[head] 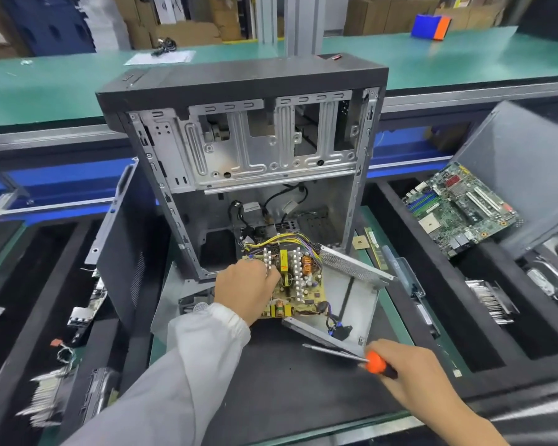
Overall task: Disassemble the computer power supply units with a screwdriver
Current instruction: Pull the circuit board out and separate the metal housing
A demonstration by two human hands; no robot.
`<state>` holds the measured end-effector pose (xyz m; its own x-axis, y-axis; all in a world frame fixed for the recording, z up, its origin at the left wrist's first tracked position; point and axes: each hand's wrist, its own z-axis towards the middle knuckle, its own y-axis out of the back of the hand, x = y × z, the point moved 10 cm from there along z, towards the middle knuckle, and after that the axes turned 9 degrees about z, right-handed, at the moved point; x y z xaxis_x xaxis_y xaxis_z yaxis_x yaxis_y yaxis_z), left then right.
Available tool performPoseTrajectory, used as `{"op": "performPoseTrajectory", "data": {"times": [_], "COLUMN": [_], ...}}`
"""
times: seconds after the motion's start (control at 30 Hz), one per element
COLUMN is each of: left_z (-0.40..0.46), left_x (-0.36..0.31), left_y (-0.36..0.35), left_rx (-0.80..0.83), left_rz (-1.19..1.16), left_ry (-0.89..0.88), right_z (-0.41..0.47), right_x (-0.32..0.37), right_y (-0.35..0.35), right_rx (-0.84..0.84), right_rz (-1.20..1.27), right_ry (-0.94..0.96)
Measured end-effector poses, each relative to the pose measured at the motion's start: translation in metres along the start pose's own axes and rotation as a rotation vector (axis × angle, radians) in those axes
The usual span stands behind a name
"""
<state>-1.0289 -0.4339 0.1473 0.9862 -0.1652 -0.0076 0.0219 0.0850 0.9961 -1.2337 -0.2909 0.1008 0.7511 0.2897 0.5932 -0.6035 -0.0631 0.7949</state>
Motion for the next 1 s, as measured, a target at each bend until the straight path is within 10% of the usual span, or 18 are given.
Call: {"op": "performPoseTrajectory", "data": {"times": [0.77, 1.0], "left_z": [0.024, 0.021], "left_x": [0.001, -0.009], "left_y": [0.005, 0.011], "left_rx": [0.066, -0.025], "left_rz": [0.114, 0.165], "left_ry": [-0.022, -0.093], "right_z": [-0.022, -0.020], "right_x": [-0.021, -0.031], "right_y": [0.027, 0.012], "right_rx": [-0.346, -0.104], "right_rz": [0.122, 0.091], "right_ry": [-0.117, -0.124]}}
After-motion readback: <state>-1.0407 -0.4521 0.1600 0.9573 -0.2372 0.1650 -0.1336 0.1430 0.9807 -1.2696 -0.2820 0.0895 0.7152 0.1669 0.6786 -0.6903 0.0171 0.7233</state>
